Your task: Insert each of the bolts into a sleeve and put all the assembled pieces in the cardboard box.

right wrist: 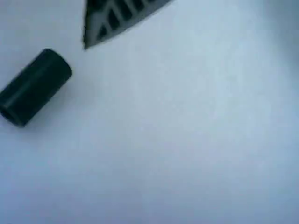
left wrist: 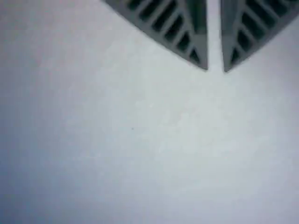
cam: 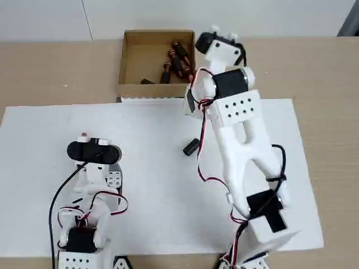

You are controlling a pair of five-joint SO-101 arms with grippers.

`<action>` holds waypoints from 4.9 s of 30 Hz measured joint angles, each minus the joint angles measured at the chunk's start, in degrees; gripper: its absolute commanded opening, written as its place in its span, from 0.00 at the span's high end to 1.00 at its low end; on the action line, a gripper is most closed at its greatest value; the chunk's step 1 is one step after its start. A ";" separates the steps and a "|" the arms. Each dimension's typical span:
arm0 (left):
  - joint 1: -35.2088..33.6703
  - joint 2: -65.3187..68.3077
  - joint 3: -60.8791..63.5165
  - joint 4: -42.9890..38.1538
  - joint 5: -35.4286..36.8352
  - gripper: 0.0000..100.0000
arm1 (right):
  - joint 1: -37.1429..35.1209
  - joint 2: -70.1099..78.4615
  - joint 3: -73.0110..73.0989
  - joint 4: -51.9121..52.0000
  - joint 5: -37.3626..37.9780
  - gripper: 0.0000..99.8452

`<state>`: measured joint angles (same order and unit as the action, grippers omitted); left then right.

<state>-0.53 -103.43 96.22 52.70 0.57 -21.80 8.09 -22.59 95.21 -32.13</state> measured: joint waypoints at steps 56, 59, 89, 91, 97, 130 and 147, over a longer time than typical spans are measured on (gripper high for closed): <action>0.00 0.00 0.00 0.00 0.00 0.99 | -3.96 23.82 1.41 -9.32 -8.53 1.00; 0.00 0.00 0.00 0.00 0.00 0.99 | -4.31 19.43 1.41 -8.62 -7.74 1.00; -13.10 39.03 -44.48 15.38 5.63 0.99 | 4.75 -19.16 27.87 0.00 -2.73 1.00; -14.59 42.90 -46.95 16.88 5.54 0.99 | 5.36 -21.19 29.80 0.00 -2.73 1.00; -18.90 51.16 -50.20 18.11 3.60 0.99 | 8.53 -26.46 34.20 -0.18 -2.73 1.00; -15.74 101.80 -90.20 46.15 -7.56 0.99 | 11.69 -32.62 36.48 -1.23 -0.44 1.00; -18.55 103.30 -90.29 42.81 -12.22 0.90 | 11.69 -32.62 36.48 -6.59 2.55 1.00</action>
<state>-19.08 -0.13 5.93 95.52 -11.65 -10.11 -24.53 13.89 88.62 -29.58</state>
